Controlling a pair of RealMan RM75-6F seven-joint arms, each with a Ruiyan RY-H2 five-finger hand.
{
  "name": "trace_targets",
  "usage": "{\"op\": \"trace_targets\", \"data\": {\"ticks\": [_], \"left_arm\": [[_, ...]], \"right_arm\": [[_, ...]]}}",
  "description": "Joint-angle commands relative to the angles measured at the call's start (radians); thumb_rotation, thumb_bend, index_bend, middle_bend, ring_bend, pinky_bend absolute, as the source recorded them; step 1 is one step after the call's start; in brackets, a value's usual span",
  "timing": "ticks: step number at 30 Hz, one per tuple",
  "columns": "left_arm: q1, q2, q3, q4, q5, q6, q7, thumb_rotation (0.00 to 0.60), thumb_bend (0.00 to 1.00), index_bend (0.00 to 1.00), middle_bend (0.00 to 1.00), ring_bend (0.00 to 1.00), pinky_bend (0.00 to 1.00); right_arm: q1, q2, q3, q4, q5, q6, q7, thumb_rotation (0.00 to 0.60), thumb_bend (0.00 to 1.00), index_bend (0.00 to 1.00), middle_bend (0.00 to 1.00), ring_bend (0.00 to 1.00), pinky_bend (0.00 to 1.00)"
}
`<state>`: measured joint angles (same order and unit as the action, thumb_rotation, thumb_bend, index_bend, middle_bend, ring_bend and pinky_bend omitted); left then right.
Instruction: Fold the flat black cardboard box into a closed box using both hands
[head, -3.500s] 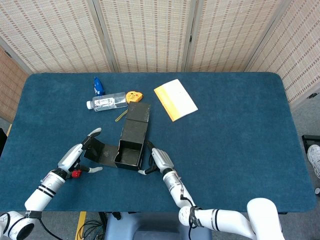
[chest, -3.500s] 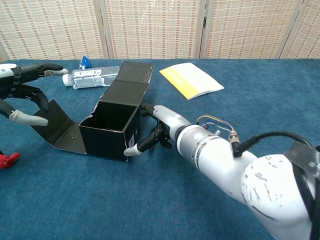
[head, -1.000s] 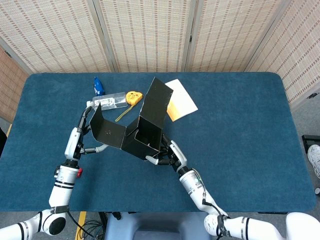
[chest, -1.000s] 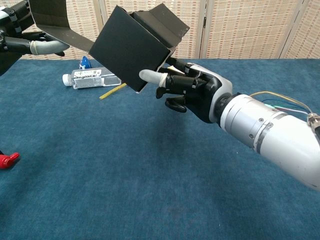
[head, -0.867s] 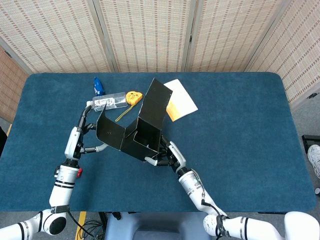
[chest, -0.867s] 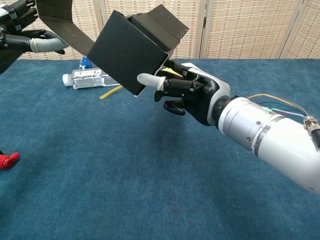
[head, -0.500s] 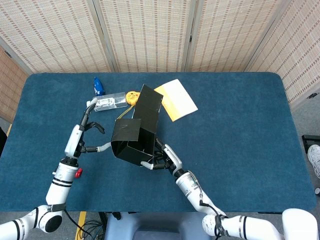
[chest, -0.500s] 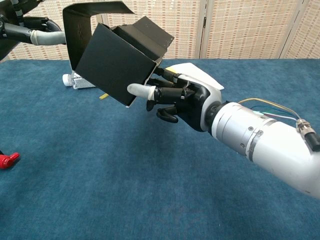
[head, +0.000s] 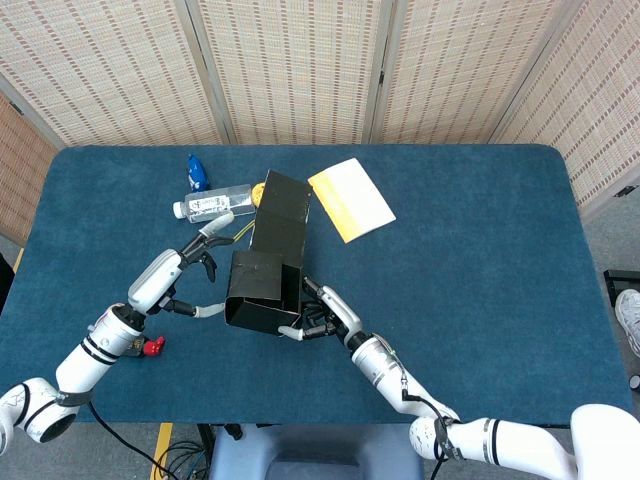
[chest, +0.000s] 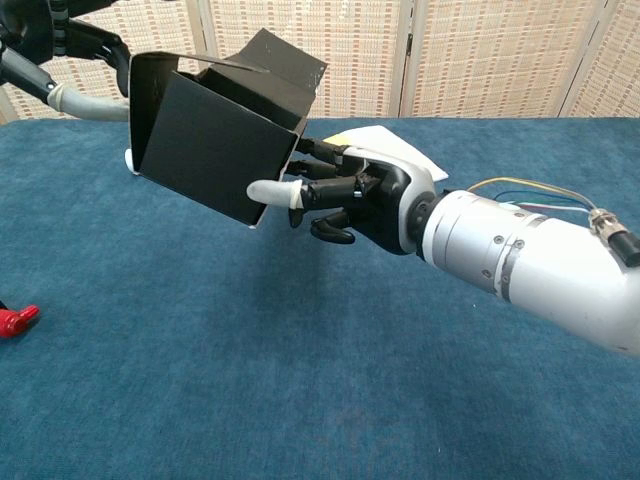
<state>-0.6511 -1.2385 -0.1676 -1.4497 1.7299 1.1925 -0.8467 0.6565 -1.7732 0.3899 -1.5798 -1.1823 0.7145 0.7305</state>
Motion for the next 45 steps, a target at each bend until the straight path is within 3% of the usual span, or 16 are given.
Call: {"op": "trace_targets", "data": {"ticks": [1, 11, 16, 20, 30, 37, 45], "left_arm": [[-0.036, 0.042, 0.034, -0.009, 0.042, -0.03, 0.0, 0.6, 0.21, 0.15, 0.05, 0.51, 0.35], [-0.094, 0.074, 0.106, -0.013, 0.131, -0.051, 0.117, 0.6, 0.27, 0.2, 0.09, 0.51, 0.34], [-0.125, 0.074, 0.126, -0.012, 0.152, -0.073, 0.193, 0.6, 0.39, 0.24, 0.14, 0.51, 0.3], [-0.147, 0.069, 0.134, -0.01, 0.158, -0.083, 0.241, 0.6, 0.43, 0.27, 0.18, 0.51, 0.26], [-0.201, 0.082, 0.174, -0.015, 0.184, -0.134, 0.347, 0.6, 0.46, 0.3, 0.22, 0.51, 0.23], [-0.227, 0.084, 0.195, -0.013, 0.217, -0.145, 0.46, 0.6, 0.47, 0.37, 0.32, 0.51, 0.23], [-0.218, 0.058, 0.192, -0.005, 0.226, -0.135, 0.674, 0.6, 0.47, 0.48, 0.46, 0.52, 0.22]], "right_arm": [[0.021, 0.02, 0.003, 0.011, -0.002, -0.031, 0.003, 0.6, 0.38, 0.18, 0.35, 0.66, 0.93], [0.064, 0.064, 0.003, 0.044, -0.011, -0.089, 0.005, 0.6, 0.41, 0.18, 0.36, 0.66, 0.93], [0.074, 0.059, -0.006, 0.055, -0.013, -0.087, 0.006, 0.6, 0.41, 0.19, 0.37, 0.66, 0.93], [0.082, 0.056, -0.014, 0.064, -0.018, -0.088, 0.006, 0.6, 0.41, 0.19, 0.37, 0.66, 0.93], [0.105, 0.057, -0.03, 0.086, -0.038, -0.082, -0.019, 0.6, 0.41, 0.19, 0.37, 0.67, 0.93], [0.117, 0.056, -0.049, 0.095, -0.062, -0.077, -0.025, 0.6, 0.41, 0.19, 0.37, 0.67, 0.93], [0.127, 0.047, -0.065, 0.112, -0.083, -0.057, -0.038, 0.6, 0.41, 0.19, 0.37, 0.67, 0.93]]}}
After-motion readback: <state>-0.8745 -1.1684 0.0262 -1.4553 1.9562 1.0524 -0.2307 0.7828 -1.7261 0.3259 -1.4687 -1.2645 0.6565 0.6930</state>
